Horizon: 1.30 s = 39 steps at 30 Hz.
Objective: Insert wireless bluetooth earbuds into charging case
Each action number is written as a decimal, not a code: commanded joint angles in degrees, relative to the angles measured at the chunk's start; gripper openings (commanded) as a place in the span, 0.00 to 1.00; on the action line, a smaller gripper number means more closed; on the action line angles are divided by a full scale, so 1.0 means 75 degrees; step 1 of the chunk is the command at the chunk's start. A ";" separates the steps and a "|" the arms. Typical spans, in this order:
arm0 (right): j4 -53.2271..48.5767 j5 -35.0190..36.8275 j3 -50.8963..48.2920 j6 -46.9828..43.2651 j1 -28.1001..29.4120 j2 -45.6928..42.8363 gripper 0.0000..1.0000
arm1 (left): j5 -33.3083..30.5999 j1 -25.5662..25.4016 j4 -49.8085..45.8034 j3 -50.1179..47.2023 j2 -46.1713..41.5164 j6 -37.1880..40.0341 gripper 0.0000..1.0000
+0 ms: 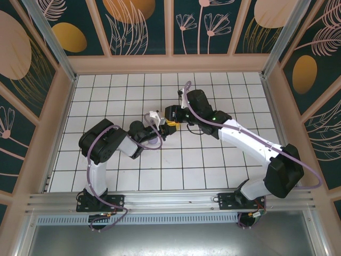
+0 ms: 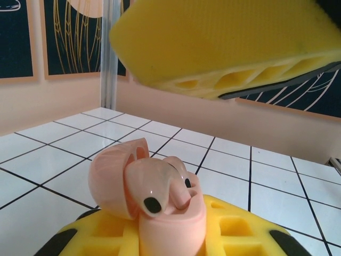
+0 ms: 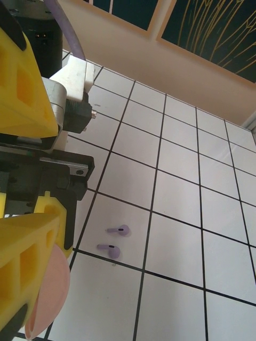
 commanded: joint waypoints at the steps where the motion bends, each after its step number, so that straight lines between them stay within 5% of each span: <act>1: 0.0267 -0.0417 -0.0331 0.0348 -0.0043 -0.0097 0.42 | 0.0169 -0.0067 0.1830 0.0110 -0.0038 -0.0043 0.00; 17: -0.0100 0.0137 -0.0273 0.0326 -0.0231 -0.1017 0.43 | 0.0164 -0.0070 0.1806 0.0098 -0.0036 -0.0099 0.00; 26: -0.1475 0.1651 0.0413 0.0086 -0.0230 -0.0978 0.67 | 0.0152 -0.0069 0.1803 0.0109 -0.0044 -0.0090 0.00; 31: -0.2458 0.2642 0.0758 0.0167 -0.0162 -0.0321 0.71 | 0.0160 -0.0070 0.1775 0.0145 -0.0081 -0.0096 0.00; 39: -0.2359 0.2569 0.0896 -0.0005 0.0080 0.0233 0.73 | 0.0175 -0.0065 0.1732 0.0142 -0.0105 -0.0084 0.00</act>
